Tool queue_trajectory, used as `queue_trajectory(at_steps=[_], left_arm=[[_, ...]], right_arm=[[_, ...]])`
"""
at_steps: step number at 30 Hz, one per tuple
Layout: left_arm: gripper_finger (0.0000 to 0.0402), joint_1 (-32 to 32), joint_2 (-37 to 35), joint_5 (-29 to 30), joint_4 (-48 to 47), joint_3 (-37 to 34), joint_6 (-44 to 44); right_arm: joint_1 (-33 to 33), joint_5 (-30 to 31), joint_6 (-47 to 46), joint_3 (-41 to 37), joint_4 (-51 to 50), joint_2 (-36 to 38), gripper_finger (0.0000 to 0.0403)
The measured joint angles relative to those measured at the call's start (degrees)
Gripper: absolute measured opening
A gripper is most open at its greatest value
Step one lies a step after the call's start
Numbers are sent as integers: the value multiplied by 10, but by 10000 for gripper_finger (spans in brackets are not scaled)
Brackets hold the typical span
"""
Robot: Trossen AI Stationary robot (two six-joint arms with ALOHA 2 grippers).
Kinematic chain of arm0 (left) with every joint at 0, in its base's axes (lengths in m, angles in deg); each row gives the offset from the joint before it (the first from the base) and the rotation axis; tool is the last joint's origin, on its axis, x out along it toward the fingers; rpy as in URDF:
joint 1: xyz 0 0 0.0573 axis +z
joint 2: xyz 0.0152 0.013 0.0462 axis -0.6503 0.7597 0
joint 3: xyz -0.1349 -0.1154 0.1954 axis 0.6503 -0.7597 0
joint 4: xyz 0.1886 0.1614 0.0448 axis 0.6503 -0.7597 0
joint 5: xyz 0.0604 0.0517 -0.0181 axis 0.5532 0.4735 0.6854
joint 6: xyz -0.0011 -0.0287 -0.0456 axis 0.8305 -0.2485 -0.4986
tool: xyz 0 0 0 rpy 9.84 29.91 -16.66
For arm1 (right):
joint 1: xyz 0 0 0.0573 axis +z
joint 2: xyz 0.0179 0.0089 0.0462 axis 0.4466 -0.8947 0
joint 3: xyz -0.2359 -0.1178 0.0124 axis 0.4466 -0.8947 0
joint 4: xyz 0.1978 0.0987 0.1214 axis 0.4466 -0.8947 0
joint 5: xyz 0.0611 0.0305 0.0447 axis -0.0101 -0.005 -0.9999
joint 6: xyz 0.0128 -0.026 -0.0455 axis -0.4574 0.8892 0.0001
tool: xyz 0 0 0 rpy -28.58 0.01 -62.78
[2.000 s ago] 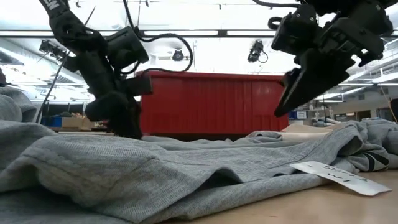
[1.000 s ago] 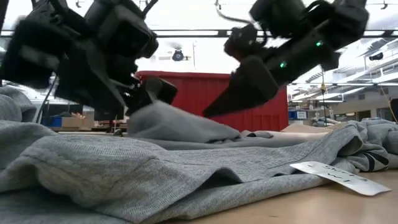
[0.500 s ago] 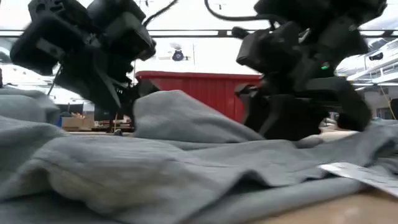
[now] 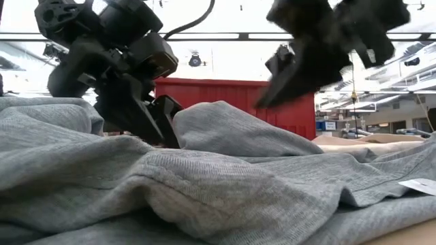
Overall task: Fold Laundry from Bin
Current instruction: Fold the gray shirt
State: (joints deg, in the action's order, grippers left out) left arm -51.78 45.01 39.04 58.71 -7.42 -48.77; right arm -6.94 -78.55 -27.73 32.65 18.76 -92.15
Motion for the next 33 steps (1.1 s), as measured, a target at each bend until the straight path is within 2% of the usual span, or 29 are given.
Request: queue_trajectory(at_steps=[3,5,7,11,15,19,21,24,25,28,31,33], left_arm=[[213,-9,0,0,-6,0,-10],[213,-12,0,0,-18,0,-18],[213,-13,0,-1,-33,0,-32],[213,-13,4,0,-44,1,-64],[213,-20,14,0,-59,0,-76],[213,-26,21,0,-58,2,-71],[213,-28,21,2,-58,1,-68],[213,-28,17,8,-64,1,-52],[213,-26,15,9,-70,0,-48],[211,-17,1,17,-118,1,-23],[204,2,-17,42,-169,2,-20],[195,15,-32,56,-205,1,-21]], right_arm=[[-14,-69,0,2,84,-3,168],[-17,-87,-2,2,130,-22,168],[-19,-93,-2,11,135,-52,168],[-25,-111,-1,54,90,-113,172],[-32,-132,6,96,-10,-157,174],[-32,-113,19,121,-47,-183,150],[-32,-86,33,126,-44,-188,111],[-34,-62,62,135,-54,-185,28],[-37,-58,74,136,-59,-180,16],[-45,-10,102,151,-79,-150,20],[-48,133,126,167,-82,-109,13],[-44,200,158,170,-82,-89,7]])
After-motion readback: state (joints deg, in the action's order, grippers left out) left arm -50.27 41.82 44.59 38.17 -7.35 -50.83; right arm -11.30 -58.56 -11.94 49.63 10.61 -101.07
